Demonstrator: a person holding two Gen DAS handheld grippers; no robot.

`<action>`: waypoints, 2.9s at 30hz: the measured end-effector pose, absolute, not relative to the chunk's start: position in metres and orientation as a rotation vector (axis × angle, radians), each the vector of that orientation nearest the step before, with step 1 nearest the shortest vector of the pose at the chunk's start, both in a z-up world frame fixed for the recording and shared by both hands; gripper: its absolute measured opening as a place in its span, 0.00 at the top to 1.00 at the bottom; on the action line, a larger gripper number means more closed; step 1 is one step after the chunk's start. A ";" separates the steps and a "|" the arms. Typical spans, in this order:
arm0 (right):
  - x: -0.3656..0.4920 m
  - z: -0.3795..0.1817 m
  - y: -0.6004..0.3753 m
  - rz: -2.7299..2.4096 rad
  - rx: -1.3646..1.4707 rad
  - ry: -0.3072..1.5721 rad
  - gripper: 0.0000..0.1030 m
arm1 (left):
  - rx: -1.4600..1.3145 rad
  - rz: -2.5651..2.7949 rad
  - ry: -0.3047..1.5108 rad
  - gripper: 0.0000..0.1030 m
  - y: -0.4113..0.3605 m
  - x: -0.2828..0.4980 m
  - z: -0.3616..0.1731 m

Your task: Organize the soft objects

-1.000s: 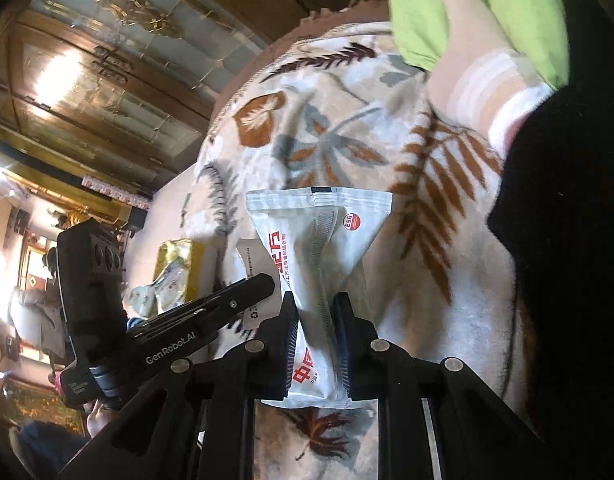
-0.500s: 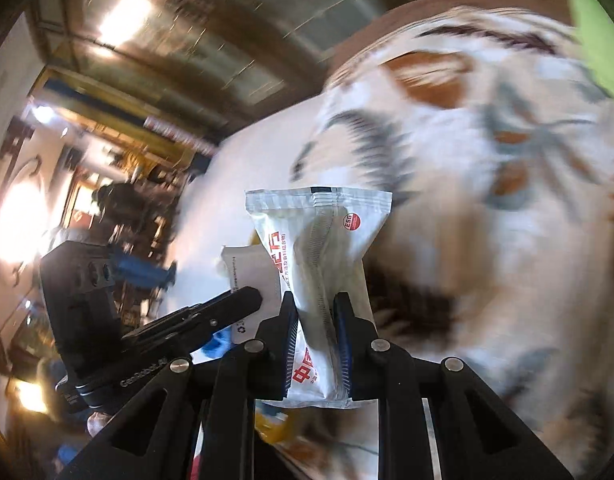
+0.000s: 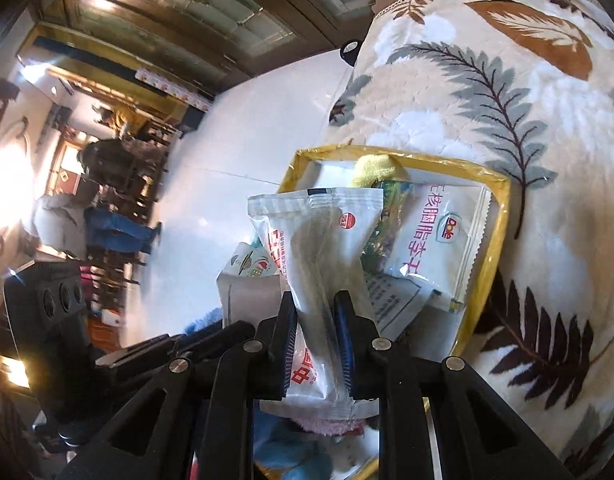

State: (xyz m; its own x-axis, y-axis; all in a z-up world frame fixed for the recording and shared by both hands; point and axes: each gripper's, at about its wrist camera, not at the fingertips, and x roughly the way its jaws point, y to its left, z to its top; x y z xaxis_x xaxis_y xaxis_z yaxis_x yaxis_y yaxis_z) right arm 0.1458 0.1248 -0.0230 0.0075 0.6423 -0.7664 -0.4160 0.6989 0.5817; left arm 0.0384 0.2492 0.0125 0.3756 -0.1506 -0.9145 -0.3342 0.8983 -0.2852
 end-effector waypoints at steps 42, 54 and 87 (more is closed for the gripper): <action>0.047 0.068 0.027 0.702 -0.056 0.900 0.28 | -0.228 0.471 0.849 0.24 0.179 -0.040 0.070; 0.036 0.042 -0.001 0.595 -0.059 0.916 0.28 | -0.221 0.397 0.880 0.24 0.147 -0.040 0.051; 0.044 0.033 0.048 0.564 -0.170 0.868 0.27 | -0.219 0.463 0.853 0.24 0.171 -0.046 0.054</action>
State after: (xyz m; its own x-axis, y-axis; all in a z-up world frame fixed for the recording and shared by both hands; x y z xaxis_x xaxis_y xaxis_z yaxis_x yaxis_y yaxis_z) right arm 0.0443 0.0481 0.0330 0.5115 0.3985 -0.7613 -0.5330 0.8420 0.0826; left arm -0.0458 0.1713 0.0541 0.5665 0.3044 -0.7657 -0.4765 0.8792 -0.0030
